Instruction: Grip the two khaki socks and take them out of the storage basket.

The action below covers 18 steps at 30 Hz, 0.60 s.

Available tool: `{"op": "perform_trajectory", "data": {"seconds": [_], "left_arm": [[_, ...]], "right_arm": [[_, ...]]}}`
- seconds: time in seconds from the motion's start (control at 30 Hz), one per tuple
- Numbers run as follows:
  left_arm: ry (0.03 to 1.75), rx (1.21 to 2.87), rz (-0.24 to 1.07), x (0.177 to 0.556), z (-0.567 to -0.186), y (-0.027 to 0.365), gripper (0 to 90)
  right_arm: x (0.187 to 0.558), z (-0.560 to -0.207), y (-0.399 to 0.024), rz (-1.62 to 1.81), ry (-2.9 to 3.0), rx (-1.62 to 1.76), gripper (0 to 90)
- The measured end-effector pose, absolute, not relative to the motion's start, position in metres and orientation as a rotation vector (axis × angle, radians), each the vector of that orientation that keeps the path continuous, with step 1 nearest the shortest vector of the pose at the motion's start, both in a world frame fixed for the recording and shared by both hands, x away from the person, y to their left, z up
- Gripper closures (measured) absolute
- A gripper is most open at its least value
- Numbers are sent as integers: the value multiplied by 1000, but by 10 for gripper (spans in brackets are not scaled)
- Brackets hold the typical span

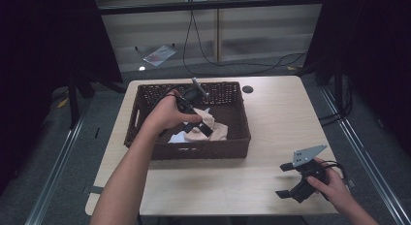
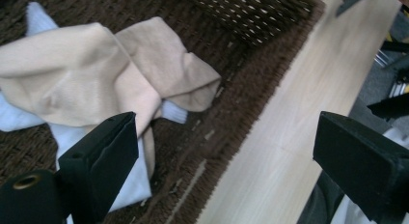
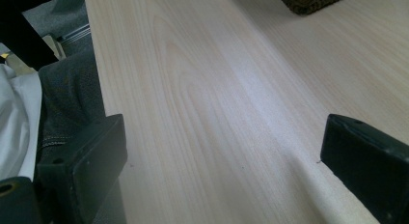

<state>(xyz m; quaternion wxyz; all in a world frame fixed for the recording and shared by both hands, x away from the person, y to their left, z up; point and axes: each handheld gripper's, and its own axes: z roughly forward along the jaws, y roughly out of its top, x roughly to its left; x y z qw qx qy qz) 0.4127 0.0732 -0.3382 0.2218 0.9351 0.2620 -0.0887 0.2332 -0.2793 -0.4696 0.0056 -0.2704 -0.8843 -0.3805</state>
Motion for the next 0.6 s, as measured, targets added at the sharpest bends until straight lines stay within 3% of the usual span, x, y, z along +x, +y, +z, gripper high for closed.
{"op": "perform_trajectory", "data": {"seconds": [0.6], "left_arm": [[855,2564,-211,443,-359,70,85]], "right_arm": [[233,-467,-280,-1203,-2768,-853,24]]}}
